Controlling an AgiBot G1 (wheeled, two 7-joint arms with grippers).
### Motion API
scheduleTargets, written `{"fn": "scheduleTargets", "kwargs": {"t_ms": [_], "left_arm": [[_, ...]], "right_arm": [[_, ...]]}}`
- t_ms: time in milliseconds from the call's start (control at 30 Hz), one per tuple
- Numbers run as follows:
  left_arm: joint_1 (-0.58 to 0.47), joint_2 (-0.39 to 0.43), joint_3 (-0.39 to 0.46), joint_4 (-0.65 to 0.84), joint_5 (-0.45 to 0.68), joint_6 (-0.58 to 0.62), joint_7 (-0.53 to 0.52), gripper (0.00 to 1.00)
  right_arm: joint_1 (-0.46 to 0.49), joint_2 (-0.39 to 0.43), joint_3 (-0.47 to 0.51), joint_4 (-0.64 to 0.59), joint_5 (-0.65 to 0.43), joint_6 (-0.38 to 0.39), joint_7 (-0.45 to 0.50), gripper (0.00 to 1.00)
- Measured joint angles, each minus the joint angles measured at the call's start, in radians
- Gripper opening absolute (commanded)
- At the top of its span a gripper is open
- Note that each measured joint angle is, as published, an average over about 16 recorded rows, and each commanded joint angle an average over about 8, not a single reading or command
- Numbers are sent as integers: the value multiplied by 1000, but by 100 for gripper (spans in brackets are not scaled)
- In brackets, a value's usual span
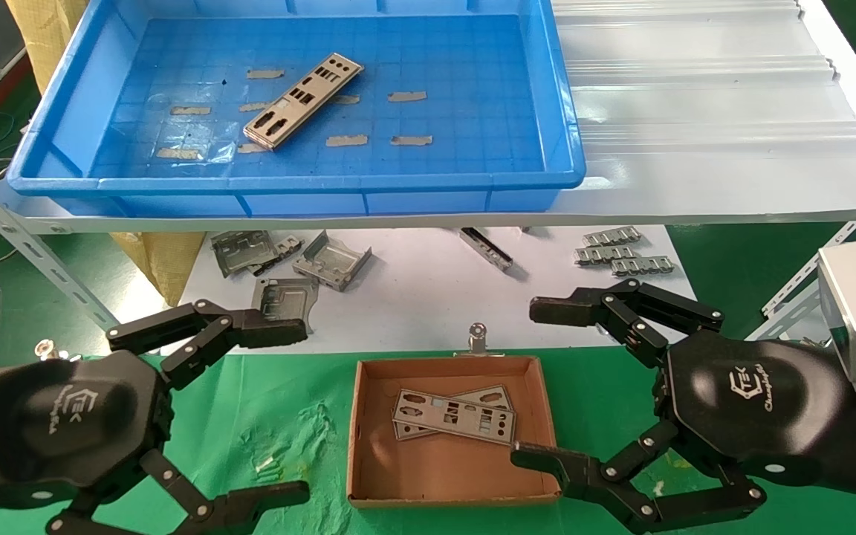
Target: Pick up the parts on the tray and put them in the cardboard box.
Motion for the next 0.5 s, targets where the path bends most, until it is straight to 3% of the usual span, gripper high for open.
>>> {"fn": "scheduleTargets", "kwargs": {"t_ms": [500], "left_arm": [[0,0,0,0,0,0,0,100]], "right_arm": [[0,0,0,0,0,0,0,100]]}}
